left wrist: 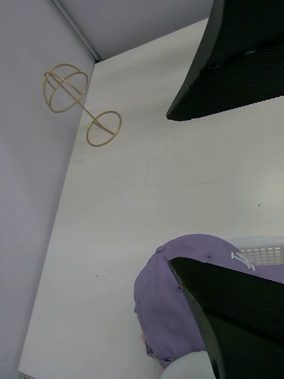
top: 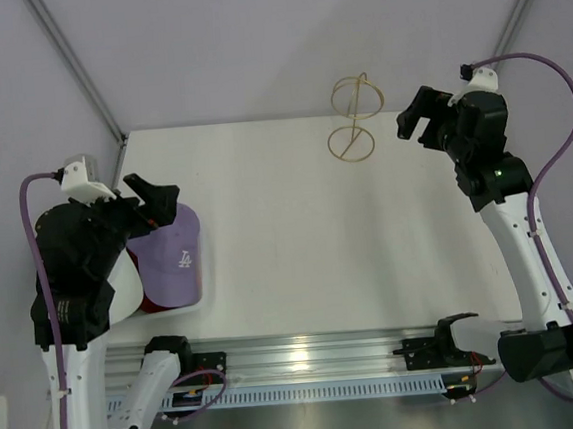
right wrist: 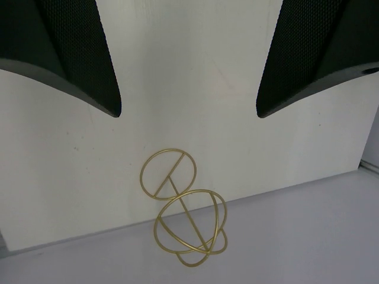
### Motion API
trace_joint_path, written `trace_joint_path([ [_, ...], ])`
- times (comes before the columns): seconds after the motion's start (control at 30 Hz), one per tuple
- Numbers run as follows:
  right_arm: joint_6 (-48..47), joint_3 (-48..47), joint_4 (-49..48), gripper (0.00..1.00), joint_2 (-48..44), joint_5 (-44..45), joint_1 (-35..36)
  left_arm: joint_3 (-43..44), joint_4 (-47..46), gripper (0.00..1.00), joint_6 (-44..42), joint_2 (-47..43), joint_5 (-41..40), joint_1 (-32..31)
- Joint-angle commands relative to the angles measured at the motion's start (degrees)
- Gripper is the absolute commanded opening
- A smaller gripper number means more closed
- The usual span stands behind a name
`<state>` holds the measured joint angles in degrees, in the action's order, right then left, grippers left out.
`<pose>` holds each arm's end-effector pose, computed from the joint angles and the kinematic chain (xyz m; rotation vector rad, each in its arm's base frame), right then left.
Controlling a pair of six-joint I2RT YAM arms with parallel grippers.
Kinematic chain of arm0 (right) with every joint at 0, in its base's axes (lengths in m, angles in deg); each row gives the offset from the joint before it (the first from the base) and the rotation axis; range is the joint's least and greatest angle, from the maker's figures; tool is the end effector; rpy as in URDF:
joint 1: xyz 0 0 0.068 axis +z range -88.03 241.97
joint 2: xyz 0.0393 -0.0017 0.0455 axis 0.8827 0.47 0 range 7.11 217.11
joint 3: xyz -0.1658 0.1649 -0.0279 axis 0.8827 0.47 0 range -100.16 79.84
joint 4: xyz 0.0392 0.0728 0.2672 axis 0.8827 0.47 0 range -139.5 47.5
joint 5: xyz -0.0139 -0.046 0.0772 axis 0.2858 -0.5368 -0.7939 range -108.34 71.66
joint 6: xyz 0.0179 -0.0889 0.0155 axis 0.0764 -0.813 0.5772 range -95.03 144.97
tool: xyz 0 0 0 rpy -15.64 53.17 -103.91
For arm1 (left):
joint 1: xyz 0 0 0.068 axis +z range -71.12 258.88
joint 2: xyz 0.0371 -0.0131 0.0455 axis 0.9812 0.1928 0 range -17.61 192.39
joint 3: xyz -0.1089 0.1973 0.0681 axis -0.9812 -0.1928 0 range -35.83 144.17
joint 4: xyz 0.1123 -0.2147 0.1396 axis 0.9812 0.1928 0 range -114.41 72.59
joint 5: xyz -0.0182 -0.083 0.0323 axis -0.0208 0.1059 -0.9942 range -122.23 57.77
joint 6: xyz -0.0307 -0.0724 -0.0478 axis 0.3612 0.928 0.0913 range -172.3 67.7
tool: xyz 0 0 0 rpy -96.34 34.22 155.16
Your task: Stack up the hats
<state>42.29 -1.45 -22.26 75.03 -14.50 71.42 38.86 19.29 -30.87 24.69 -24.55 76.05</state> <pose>0.3269 0.0488 0.4042 0.1726 1.8123 0.2706 0.1966 -0.0208 0.4267 -0.1914 1.7757 -0.4243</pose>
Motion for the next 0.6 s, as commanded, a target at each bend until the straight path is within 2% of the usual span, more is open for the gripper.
trace_joint_path([
  [0.0, 4.89, 0.09, -1.49, 1.00, 0.28, 1.18, -2.07, -0.43, -1.17, 0.99, 0.10, -0.73, -0.65, -0.16],
  [0.17, 13.08, -0.35, -2.63, 0.99, 3.97, -2.08, -4.88, -1.31, 0.07, 0.99, -0.07, -1.35, -2.41, -0.16],
  [0.33, 17.65, -1.93, -6.41, 1.00, 11.60, 0.82, -5.59, -2.54, -0.64, 1.00, -0.42, -2.49, -0.49, -0.16],
  [0.47, 23.01, -8.51, -5.80, 1.00, 23.90, 3.54, -5.59, -3.68, -1.69, 1.00, -0.07, -2.67, 0.49, -0.16],
  [0.57, 26.26, -11.95, -7.54, 1.00, 30.92, 1.98, -5.59, -2.63, -1.08, 1.00, -0.42, -1.26, 1.80, -0.16],
])
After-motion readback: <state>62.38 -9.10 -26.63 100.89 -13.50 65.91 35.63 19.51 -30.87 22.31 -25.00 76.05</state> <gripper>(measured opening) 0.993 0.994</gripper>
